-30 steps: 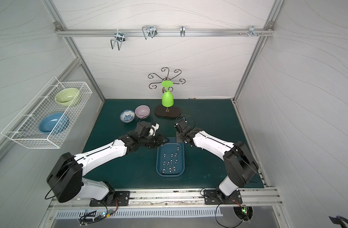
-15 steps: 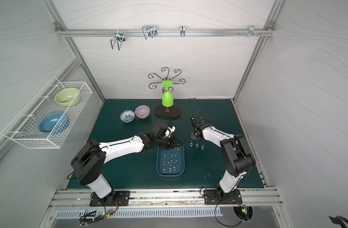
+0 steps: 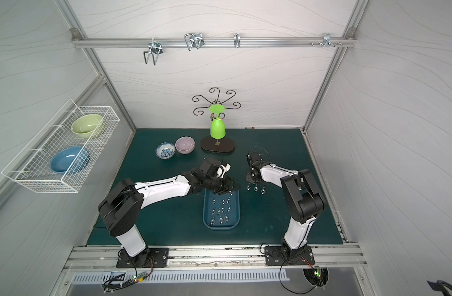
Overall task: Take out the wing nut from the storage box
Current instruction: Place the wing nut at the center of the board.
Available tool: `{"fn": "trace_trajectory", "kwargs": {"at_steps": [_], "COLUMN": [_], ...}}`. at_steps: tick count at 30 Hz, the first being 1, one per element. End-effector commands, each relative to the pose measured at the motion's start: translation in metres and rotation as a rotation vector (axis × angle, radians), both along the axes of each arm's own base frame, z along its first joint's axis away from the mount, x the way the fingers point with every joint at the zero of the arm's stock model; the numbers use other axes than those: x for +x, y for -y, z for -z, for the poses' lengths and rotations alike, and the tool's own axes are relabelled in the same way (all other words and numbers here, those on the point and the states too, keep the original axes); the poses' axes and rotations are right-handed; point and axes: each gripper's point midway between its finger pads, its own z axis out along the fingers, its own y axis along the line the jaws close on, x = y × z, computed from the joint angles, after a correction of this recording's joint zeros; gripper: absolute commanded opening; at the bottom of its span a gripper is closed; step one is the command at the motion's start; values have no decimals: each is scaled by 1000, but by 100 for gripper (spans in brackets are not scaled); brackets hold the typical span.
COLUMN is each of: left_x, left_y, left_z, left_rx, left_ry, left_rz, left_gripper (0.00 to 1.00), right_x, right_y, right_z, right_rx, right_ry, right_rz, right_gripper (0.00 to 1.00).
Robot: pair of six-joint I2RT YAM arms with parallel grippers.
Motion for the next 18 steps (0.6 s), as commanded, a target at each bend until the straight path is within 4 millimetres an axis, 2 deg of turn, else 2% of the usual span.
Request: {"fn": "trace_trajectory", "kwargs": {"at_steps": [1, 6, 9, 12, 15, 18], "left_x": [9, 4, 2, 2, 6, 17], "left_y": [13, 12, 4, -9, -37, -84], "left_z": [-18, -24, -29, -37, -38, -27], "left_rx": [-54, -81, -66, -43, -6, 14], "left_ry": [52, 40, 57, 97, 112, 81], "left_rz": [20, 19, 8, -8, -59, -188], "left_gripper": [51, 52, 52, 53, 53, 53], "right_x": [0, 0, 0, -5, -26, -57], "right_y": [0, -2, -2, -14, -47, -85], "right_z": [3, -10, -32, -61, -86, -93], "right_rx": [5, 17, 28, 39, 46, 41], "right_ry": [-7, 22, 78, 132, 172, 169], "right_rz": [0, -7, -8, -46, -145, -251], "right_gripper": [15, 25, 25, 27, 27, 27]}}
